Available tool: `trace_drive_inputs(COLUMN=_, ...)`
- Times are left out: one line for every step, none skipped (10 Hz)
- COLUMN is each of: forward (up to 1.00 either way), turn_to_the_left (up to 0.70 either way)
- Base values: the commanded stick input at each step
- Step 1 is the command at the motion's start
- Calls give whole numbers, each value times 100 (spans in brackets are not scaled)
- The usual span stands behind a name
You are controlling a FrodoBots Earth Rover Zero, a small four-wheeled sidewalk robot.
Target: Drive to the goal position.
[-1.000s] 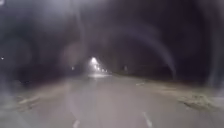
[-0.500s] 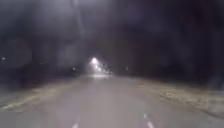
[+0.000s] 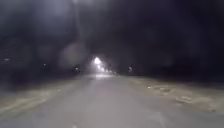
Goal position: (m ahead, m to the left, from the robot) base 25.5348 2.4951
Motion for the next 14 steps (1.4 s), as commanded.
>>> trace_drive_inputs(forward=100, turn_to_the_left=4)
trace_drive_inputs(forward=100, turn_to_the_left=4)
trace_drive_inputs(forward=100, turn_to_the_left=4)
trace_drive_inputs(forward=100, turn_to_the_left=4)
trace_drive_inputs(forward=100, turn_to_the_left=3)
trace_drive_inputs(forward=100, turn_to_the_left=7)
trace_drive_inputs(forward=100, turn_to_the_left=15)
trace_drive_inputs(forward=100, turn_to_the_left=18)
trace_drive_inputs(forward=100, turn_to_the_left=8)
trace_drive_inputs(forward=100, turn_to_the_left=3)
trace_drive_inputs(forward=100, turn_to_the_left=3)
trace_drive_inputs(forward=100, turn_to_the_left=2)
trace_drive_inputs(forward=100, turn_to_the_left=3)
trace_drive_inputs(forward=100, turn_to_the_left=3)
